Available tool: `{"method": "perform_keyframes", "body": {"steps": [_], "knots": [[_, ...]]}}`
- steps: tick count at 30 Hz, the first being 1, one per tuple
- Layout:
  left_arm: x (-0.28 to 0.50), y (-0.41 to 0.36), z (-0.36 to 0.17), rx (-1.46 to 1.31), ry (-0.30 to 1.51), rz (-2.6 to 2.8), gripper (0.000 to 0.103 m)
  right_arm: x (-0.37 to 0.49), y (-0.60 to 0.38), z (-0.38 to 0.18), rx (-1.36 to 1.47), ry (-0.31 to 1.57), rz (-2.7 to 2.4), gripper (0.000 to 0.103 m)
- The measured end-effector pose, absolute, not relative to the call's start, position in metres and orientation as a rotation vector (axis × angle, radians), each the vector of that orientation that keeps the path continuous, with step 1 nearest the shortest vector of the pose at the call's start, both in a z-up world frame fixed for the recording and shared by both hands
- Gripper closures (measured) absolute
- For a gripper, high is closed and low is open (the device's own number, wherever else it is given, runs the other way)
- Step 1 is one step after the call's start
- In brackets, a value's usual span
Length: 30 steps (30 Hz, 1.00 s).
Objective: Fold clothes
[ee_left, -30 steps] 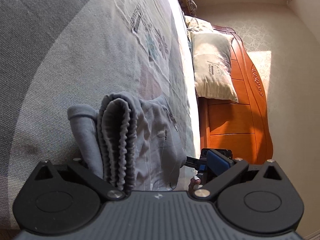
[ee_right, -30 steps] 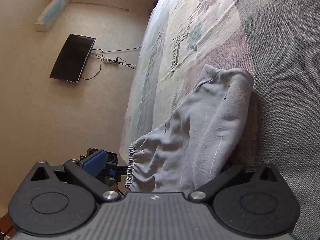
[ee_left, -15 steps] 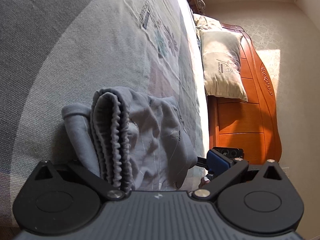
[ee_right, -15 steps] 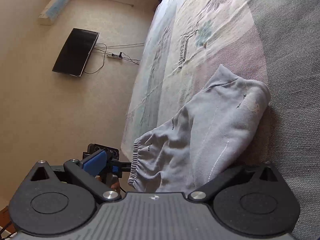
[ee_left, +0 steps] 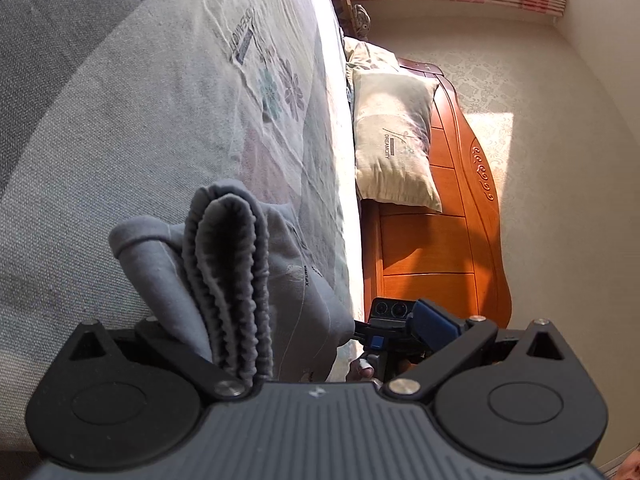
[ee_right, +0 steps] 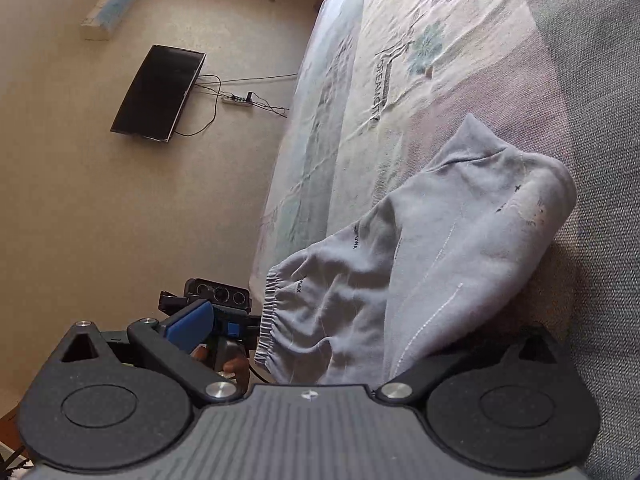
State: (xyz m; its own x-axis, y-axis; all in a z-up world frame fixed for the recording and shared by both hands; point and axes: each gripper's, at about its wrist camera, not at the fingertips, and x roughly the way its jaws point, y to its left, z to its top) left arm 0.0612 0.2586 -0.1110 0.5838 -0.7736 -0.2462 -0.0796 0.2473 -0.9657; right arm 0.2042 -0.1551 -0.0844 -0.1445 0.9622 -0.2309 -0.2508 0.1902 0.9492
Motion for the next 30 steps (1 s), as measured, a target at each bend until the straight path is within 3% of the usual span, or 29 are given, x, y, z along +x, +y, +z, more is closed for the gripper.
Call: {"method": "perform_keyframes", "body": {"steps": [17, 30], "knots": [[0.088, 0.215, -0.076, -1.2, 0.842, -0.651, 0.001, 0.203, -0.212, -0.044, 0.805, 1.141, 1.264, 0.0], [0.157, 0.095, -0.049, -1.088, 0.933, -0.775, 0.001, 0.198, -0.334, -0.015, 0.844, 0.992, 1.149, 0.0]]}}
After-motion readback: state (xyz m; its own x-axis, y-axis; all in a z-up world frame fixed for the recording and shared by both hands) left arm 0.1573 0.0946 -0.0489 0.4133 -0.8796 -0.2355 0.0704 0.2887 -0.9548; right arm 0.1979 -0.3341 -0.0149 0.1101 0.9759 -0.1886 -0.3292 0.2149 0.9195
